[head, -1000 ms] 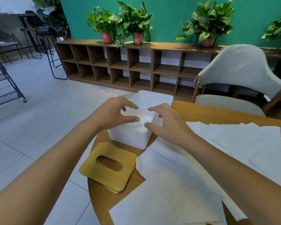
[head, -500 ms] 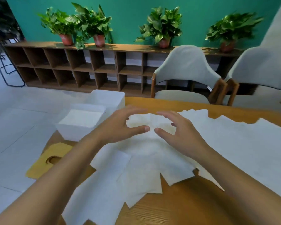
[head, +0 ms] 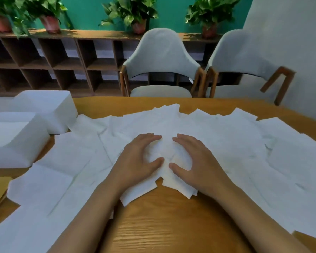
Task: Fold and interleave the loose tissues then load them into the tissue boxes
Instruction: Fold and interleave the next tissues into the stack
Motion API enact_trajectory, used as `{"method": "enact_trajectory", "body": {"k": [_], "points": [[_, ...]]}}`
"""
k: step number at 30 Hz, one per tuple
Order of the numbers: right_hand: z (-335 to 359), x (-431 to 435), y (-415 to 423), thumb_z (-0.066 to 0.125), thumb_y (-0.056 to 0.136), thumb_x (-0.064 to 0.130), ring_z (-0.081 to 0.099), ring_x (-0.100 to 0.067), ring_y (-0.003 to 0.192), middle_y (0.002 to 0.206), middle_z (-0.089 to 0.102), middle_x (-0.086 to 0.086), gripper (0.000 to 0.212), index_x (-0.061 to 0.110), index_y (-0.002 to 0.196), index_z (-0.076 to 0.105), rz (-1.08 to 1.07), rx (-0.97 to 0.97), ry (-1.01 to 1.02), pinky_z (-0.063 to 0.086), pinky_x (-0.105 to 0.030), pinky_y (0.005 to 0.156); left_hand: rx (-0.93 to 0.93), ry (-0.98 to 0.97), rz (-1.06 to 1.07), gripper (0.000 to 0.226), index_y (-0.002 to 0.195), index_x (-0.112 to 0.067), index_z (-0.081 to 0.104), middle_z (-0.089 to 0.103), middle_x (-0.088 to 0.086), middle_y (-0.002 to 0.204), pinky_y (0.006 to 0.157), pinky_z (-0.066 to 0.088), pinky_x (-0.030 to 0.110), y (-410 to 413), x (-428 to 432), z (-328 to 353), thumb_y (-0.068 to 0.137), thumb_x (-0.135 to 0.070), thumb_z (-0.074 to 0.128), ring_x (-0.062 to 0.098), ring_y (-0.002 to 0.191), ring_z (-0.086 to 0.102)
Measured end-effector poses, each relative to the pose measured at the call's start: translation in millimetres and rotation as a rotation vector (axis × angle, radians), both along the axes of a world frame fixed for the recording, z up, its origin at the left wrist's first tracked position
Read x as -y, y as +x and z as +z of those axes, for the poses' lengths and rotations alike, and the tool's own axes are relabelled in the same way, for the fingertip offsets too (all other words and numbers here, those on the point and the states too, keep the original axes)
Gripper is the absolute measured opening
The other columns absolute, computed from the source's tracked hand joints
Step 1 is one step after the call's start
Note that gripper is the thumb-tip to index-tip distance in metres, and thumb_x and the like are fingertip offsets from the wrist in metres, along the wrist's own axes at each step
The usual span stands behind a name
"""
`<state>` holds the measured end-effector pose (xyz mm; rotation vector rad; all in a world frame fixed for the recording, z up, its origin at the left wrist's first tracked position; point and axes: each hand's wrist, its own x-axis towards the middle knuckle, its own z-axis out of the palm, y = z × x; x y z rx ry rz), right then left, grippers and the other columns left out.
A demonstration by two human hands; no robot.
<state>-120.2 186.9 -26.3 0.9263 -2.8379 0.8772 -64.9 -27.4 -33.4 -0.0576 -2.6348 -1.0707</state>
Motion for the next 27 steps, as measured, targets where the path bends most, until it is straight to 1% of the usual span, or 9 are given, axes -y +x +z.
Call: {"method": "enact_trajectory", "body": {"k": [4,9,14,17,18,19,22,24,27], "points": [[-13.3,-4.3,-3.0,0.065,0.089,0.057,0.028,0.000,0.144,0.158,0.031,0.022,0.069,0.039,0.150,0.038,0.010,-0.034,-0.010,0.029,-0.025,0.116,-0.029,0.019,0.040,0.044,0.133,-0.042,0.064,0.059,-0.022,0.140,0.111,0.045,0.034,-5.9,-9.3,-6.7,0.090,-0.040,0.077,-0.002,0.136,0.047],[-19.7,-3.0,-8.9,0.065,0.088,0.057,0.035,-0.005,0.141,0.156,0.038,0.017,0.067,0.037,0.148,0.042,0.006,-0.113,0.002,0.036,-0.030,0.113,-0.089,0.001,-0.019,0.038,0.124,-0.035,0.072,0.060,-0.017,0.114,0.083,0.044,0.012,-5.2,-9.5,-5.9,0.088,-0.029,0.081,0.004,0.107,0.060],[-20.1,-1.6,-7.8,0.067,0.086,0.057,0.036,-0.006,0.140,0.155,0.037,0.016,0.070,0.037,0.148,0.041,0.023,-0.183,-0.031,0.040,-0.033,0.112,-0.143,0.073,-0.090,0.041,0.120,-0.025,0.074,0.063,-0.009,0.112,0.091,0.051,0.019,1.9,-4.1,3.4,0.084,-0.005,0.069,0.011,0.113,0.061],[-15.3,-0.5,-4.5,0.071,0.083,0.057,0.032,-0.005,0.141,0.157,0.033,0.017,0.077,0.038,0.149,0.039,0.042,-0.198,-0.090,0.035,-0.028,0.111,-0.144,0.236,-0.051,0.017,0.101,-0.022,0.077,0.067,-0.009,0.099,0.079,0.051,0.018,9.0,-6.8,12.1,0.087,-0.019,0.066,0.009,0.094,0.066],[-13.4,0.0,-2.5,0.074,0.082,0.056,0.031,-0.003,0.142,0.157,0.030,0.020,0.079,0.039,0.150,0.037,0.047,-0.177,-0.123,0.033,-0.024,0.110,-0.142,0.297,-0.009,0.005,0.092,-0.021,0.075,0.067,-0.009,0.090,0.071,0.047,0.016,9.6,-7.0,14.7,0.091,-0.025,0.071,0.007,0.078,0.062],[-11.2,0.5,-0.1,0.076,0.081,0.055,0.029,0.000,0.141,0.157,0.028,0.022,0.082,0.040,0.150,0.035,0.047,-0.146,-0.160,0.030,-0.020,0.108,-0.151,0.327,0.045,0.013,0.085,-0.021,0.071,0.064,-0.008,0.081,0.064,0.042,0.015,10.0,-6.4,16.6,0.093,-0.030,0.075,0.007,0.066,0.055],[-5.2,0.2,2.7,0.077,0.080,0.058,0.034,0.007,0.137,0.153,0.031,0.028,0.085,0.044,0.150,0.030,-0.001,-0.044,-0.351,0.032,-0.013,0.103,-0.170,0.395,0.063,0.024,0.078,-0.014,0.062,0.055,-0.014,0.067,0.055,0.037,0.011,10.0,-3.3,22.6,0.089,-0.023,0.081,0.005,0.054,0.046],[-0.7,-0.2,2.4,0.076,0.080,0.057,0.042,0.005,0.136,0.152,0.036,0.027,0.083,0.045,0.149,0.031,-0.002,0.069,-0.528,0.040,-0.020,0.107,-0.147,0.440,0.018,0.024,0.080,-0.008,0.058,0.047,-0.015,0.060,0.051,0.030,0.010,11.3,-1.1,25.3,0.089,-0.011,0.080,0.006,0.048,0.038],[2.4,-1.0,1.7,0.079,0.082,0.042,0.052,-0.001,0.132,0.148,0.047,0.018,0.080,0.041,0.147,0.033,0.033,0.239,-0.741,0.045,-0.034,0.112,-0.112,0.456,-0.051,0.027,0.078,-0.015,0.056,0.035,-0.004,0.060,0.050,0.027,0.022,12.9,5.1,26.5,0.088,-0.009,0.081,0.012,0.052,0.025]]}}
